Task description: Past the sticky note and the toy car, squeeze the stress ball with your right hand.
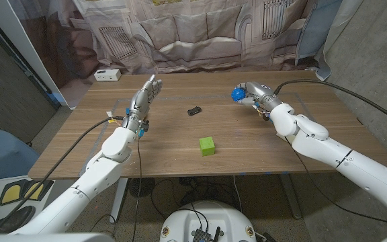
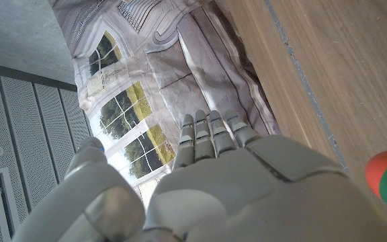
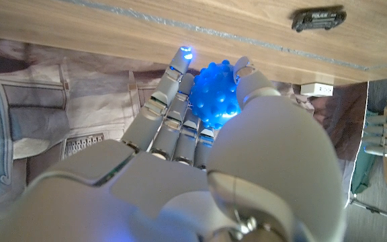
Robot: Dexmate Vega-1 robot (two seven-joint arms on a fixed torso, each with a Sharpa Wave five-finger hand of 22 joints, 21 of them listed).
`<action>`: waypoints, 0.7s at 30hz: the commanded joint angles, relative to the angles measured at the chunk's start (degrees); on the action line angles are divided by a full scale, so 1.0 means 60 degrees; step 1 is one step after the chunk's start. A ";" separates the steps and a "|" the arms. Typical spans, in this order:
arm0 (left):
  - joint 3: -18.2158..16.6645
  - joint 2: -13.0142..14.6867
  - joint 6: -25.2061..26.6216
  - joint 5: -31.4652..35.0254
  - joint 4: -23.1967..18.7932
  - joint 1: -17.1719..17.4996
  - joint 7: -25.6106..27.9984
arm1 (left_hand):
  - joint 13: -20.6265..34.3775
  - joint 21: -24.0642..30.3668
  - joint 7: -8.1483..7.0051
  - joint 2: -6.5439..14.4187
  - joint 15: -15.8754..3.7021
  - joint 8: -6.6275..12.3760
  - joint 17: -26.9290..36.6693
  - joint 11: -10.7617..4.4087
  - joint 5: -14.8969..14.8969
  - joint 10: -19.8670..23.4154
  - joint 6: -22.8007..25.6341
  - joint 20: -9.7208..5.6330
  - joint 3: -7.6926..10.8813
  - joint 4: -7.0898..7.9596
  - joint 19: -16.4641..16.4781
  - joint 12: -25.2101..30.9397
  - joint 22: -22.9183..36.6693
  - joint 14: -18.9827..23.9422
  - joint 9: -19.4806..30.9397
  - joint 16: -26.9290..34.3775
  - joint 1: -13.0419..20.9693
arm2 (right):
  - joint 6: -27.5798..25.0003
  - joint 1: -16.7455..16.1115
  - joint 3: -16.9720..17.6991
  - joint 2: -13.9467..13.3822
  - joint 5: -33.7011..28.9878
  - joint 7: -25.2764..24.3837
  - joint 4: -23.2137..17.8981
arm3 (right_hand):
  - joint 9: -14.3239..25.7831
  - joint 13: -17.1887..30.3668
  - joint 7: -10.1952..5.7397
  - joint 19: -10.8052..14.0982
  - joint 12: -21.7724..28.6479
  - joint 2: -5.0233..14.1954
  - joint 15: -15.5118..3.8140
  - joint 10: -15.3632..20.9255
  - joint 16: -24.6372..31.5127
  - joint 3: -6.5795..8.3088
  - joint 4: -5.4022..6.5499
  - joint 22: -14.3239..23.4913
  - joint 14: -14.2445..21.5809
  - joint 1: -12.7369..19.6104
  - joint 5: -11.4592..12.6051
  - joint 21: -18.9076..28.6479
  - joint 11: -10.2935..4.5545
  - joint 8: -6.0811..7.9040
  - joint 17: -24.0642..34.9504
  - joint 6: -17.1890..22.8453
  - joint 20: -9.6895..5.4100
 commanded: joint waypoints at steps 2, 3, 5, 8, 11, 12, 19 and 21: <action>0.0018 -0.0019 -0.0110 -0.0014 0.0087 -0.0078 -0.0149 | 0.0036 -0.0013 -0.0035 0.0077 -0.0004 -0.0020 0.0018 -0.0026 -0.0033 0.0071 0.0089 -0.0003 0.0010 -0.0054 0.0074 -0.0022 0.0042 0.0065 0.0036 -0.0016 -0.0001 | 0.1394 -0.0491 0.0468 0.0130 -0.0109 -0.1700 0.0166 | 0.0013 0.0043 0.0002 0.0042 0.0078 0.0068 -0.0002 0.0200 0.0019 -0.0030 0.0035 0.0008 0.0165 -0.0011 -0.0039 -0.0030 -0.0010 0.0033 0.0021 0.0195 0.0105; 0.0019 -0.0019 -0.0113 -0.0014 0.0089 -0.0079 -0.0151 | 0.0036 -0.0013 -0.0037 0.0078 -0.0001 -0.0020 0.0018 -0.0023 -0.0033 0.0062 0.0090 0.0004 0.0010 -0.0055 0.0074 -0.0026 0.0042 0.0066 0.0036 -0.0016 -0.0001 | 0.1413 -0.0498 0.0481 0.0143 -0.0121 -0.1704 0.0176 | 0.0013 0.0043 0.0003 0.0051 0.0085 0.0065 -0.0003 0.0226 0.0016 -0.0033 0.0033 0.0009 0.0169 -0.0010 -0.0039 -0.0030 -0.0011 0.0042 0.0019 0.0232 0.0108; 0.0034 -0.0046 -0.0139 -0.0029 0.0129 -0.0087 -0.0171 | 0.0036 -0.0013 -0.0041 0.0079 -0.0001 -0.0021 0.0018 -0.0014 -0.0034 0.0061 0.0091 -0.0001 0.0010 -0.0057 0.0077 -0.0028 0.0042 0.0066 0.0036 -0.0017 -0.0001 | 0.1481 -0.0559 0.0536 0.0194 -0.0151 -0.1848 0.0183 | 0.0013 0.0043 0.0000 0.0059 0.0088 0.0063 0.0004 0.0247 0.0009 -0.0031 0.0027 0.0010 0.0194 -0.0002 -0.0037 -0.0033 -0.0014 0.0042 0.0008 0.0252 0.0110; 0.0040 -0.0074 -0.0163 -0.0025 0.0164 -0.0085 -0.0157 | 0.0036 -0.0014 -0.0035 0.0082 -0.0013 -0.0023 0.0017 -0.0015 -0.0034 0.0072 0.0089 0.0005 0.0009 -0.0060 0.0079 -0.0025 0.0042 0.0068 0.0036 -0.0017 -0.0001 | 0.1511 -0.0614 0.0591 0.0220 -0.0208 -0.1919 0.0175 | 0.0013 0.0043 0.0007 0.0060 0.0082 0.0067 -0.0014 0.0245 0.0003 -0.0035 0.0030 0.0010 0.0192 -0.0004 -0.0037 -0.0038 -0.0016 0.0037 0.0008 0.0260 0.0108; 0.0048 -0.0093 -0.0151 -0.0042 0.0185 -0.0075 -0.0143 | 0.0037 -0.0013 -0.0036 0.0084 -0.0012 -0.0023 0.0017 -0.0019 -0.0034 0.0060 0.0091 0.0009 0.0009 -0.0061 0.0082 -0.0031 0.0042 0.0068 0.0036 -0.0018 -0.0001 | 0.1561 -0.0679 0.0652 0.0248 -0.0231 -0.2015 0.0202 | 0.0012 0.0043 -0.0001 0.0062 0.0075 0.0065 -0.0009 0.0240 -0.0008 -0.0038 0.0028 0.0011 0.0193 -0.0004 -0.0037 -0.0042 -0.0017 0.0032 0.0003 0.0268 0.0104; 0.0054 -0.0102 -0.0146 -0.0051 0.0195 -0.0075 -0.0143 | 0.0037 -0.0013 -0.0033 0.0084 -0.0013 -0.0023 0.0017 -0.0030 -0.0034 0.0067 0.0093 0.0011 0.0009 -0.0062 0.0085 -0.0029 0.0042 0.0065 0.0036 -0.0019 -0.0001 | 0.1566 -0.0702 0.0669 0.0257 -0.0246 -0.2047 0.0208 | 0.0012 0.0043 0.0000 0.0066 0.0075 0.0061 -0.0011 0.0243 -0.0011 -0.0041 0.0027 0.0011 0.0189 -0.0003 -0.0037 -0.0042 -0.0019 0.0031 0.0002 0.0269 0.0109; 0.0081 -0.0116 -0.0085 -0.0056 0.0195 -0.0073 -0.0115 | 0.0037 -0.0017 -0.0035 0.0091 -0.0015 -0.0022 0.0017 -0.0038 -0.0035 0.0082 0.0104 0.0013 0.0007 -0.0068 0.0082 -0.0027 0.0043 0.0072 0.0036 -0.0018 -0.0001 | 0.1721 -0.0883 0.0771 0.0354 -0.0486 -0.2588 0.0325 | 0.0008 0.0044 -0.0205 0.0256 0.0179 0.0122 -0.0193 0.0645 0.0083 0.0003 -0.0032 0.0029 0.0636 0.0137 -0.0021 -0.0005 -0.0089 0.0137 -0.0030 0.0726 0.0047; 0.0088 -0.0109 -0.0063 -0.0056 0.0186 -0.0075 -0.0116 | 0.0037 -0.0017 -0.0032 0.0093 -0.0019 -0.0022 0.0017 -0.0014 -0.0035 0.0081 0.0105 0.0021 0.0007 -0.0069 0.0084 -0.0029 0.0043 0.0079 0.0036 -0.0016 -0.0001 | 0.1742 -0.0930 0.0795 0.0408 -0.0536 -0.2747 0.0370 | 0.0003 0.0039 -0.0314 0.0381 0.0279 0.0125 -0.0308 0.1020 0.0146 -0.0001 -0.0008 0.0039 0.1017 0.0114 -0.0032 0.0029 -0.0126 0.0243 -0.0084 0.1112 0.0048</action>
